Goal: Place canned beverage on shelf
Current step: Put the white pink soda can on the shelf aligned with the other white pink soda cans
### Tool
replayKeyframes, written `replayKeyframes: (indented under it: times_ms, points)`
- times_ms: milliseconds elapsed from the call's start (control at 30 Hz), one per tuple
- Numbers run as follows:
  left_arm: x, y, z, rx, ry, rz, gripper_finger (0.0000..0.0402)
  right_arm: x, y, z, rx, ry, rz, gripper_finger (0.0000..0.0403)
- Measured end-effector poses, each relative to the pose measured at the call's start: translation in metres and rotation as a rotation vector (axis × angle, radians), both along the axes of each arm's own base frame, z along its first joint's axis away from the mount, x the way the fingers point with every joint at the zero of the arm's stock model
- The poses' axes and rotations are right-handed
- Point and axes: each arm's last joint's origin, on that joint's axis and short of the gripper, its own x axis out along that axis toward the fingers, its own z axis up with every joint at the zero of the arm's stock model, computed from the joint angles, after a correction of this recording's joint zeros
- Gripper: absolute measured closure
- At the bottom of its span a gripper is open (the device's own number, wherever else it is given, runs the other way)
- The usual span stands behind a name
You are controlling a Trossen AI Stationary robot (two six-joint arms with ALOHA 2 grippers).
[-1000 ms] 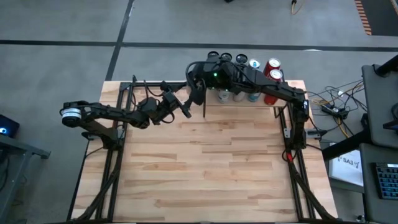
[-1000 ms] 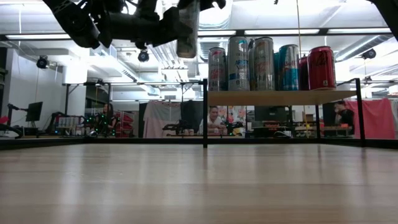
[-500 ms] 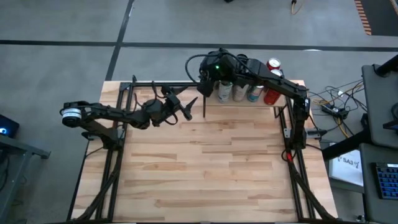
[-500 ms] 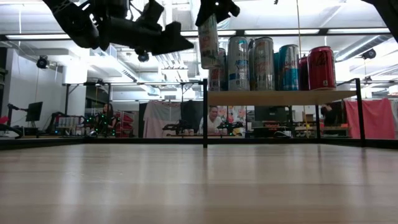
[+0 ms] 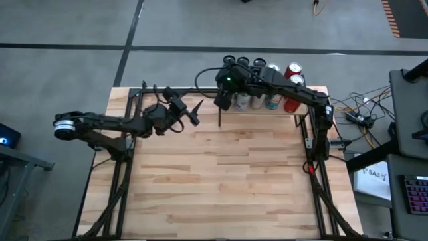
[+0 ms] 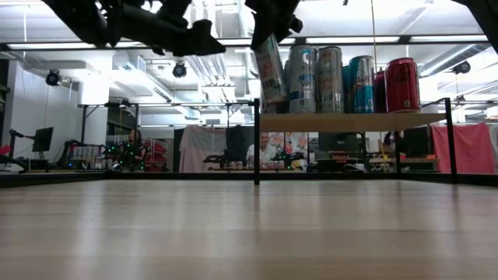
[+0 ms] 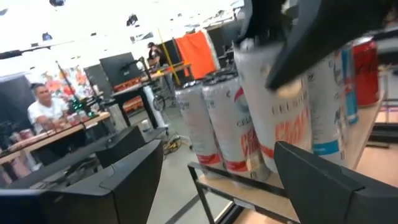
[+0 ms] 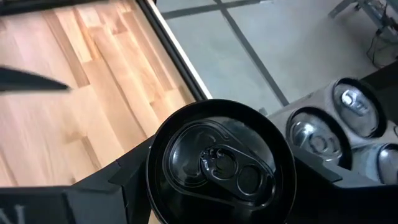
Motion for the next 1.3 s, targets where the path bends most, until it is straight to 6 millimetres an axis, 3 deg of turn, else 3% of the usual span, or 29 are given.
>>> replayKeyframes:
  times_ms: [200,467,1300]
  points:
    - [-0.015,-0.005,0.006,0.017,-0.035,-0.069,0.011,0.003,-0.001,-0.007,0.007,0.005,-0.006,0.0159]
    - [-0.026,-0.006,-0.002,0.006,-0.038,-0.078,0.011,0.005,-0.001,-0.015,0.011,0.023,-0.004,0.0159]
    - [-0.026,-0.006,-0.006,-0.003,-0.031,-0.078,0.011,0.011,0.008,-0.018,0.008,0.009,0.011,0.016]
